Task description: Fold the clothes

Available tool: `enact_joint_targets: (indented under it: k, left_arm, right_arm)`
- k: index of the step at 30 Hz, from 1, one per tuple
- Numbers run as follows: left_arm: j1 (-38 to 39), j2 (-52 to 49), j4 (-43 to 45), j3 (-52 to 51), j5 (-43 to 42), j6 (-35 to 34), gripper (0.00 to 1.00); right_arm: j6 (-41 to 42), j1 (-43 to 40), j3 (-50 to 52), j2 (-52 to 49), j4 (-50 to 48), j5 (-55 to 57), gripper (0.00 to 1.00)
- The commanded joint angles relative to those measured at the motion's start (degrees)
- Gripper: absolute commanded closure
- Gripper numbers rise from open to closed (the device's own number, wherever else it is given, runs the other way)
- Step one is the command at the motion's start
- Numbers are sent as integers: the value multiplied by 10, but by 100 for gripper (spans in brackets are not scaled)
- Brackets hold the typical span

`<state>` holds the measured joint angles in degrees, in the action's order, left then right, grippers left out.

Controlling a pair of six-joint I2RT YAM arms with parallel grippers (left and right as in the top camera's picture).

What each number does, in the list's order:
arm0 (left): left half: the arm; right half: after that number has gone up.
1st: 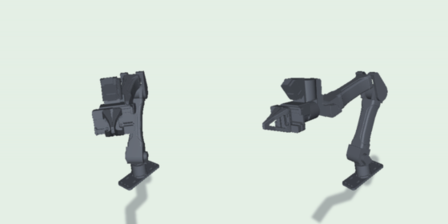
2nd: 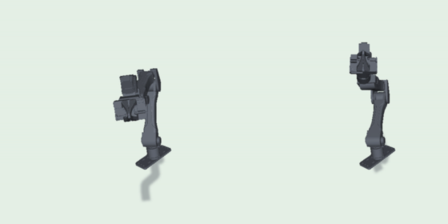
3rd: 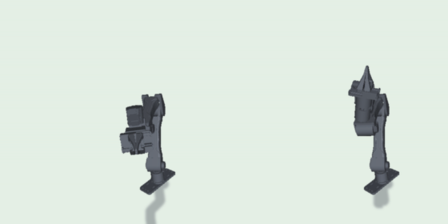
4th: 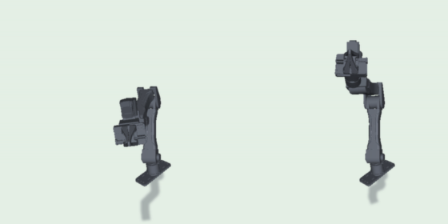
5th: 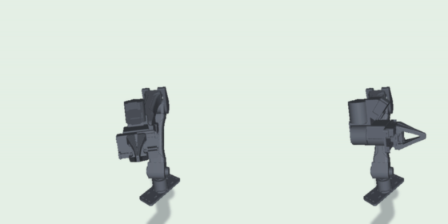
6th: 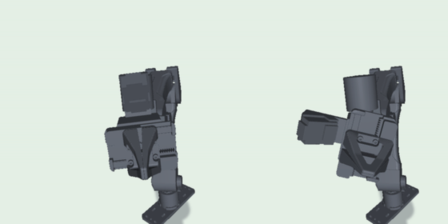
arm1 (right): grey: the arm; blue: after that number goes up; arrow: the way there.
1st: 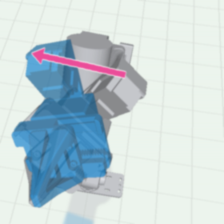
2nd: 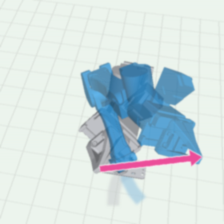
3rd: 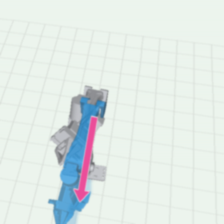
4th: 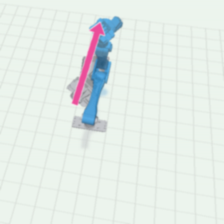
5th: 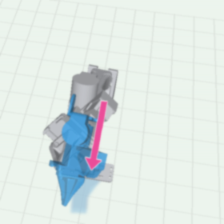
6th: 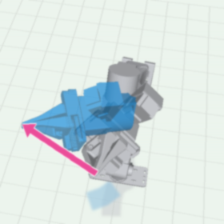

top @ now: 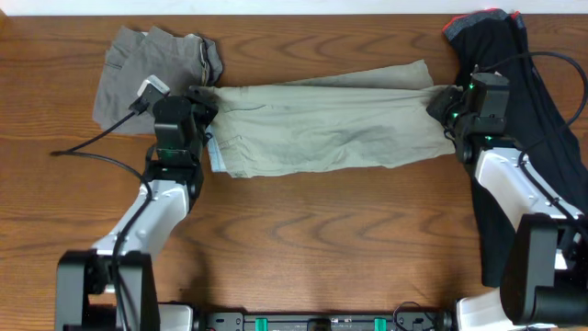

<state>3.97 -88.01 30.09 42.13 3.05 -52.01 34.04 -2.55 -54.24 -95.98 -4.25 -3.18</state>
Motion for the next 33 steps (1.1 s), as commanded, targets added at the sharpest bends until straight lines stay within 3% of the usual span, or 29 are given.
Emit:
enact_joint_targets:
  k: [1,21,33]
  left_arm:
    - [-13,-19,26,10,56,14,94]
    - [-13,-67,73,10,112,14,94]
    - [-13,-91,76,10,116,14,93]
  right_arm:
    - [-10,-8,-9,-14,-15,64,99]
    - [-12,5,-9,-84,-190,68,98]
    - [-16,11,-9,-105,-205,79,95]
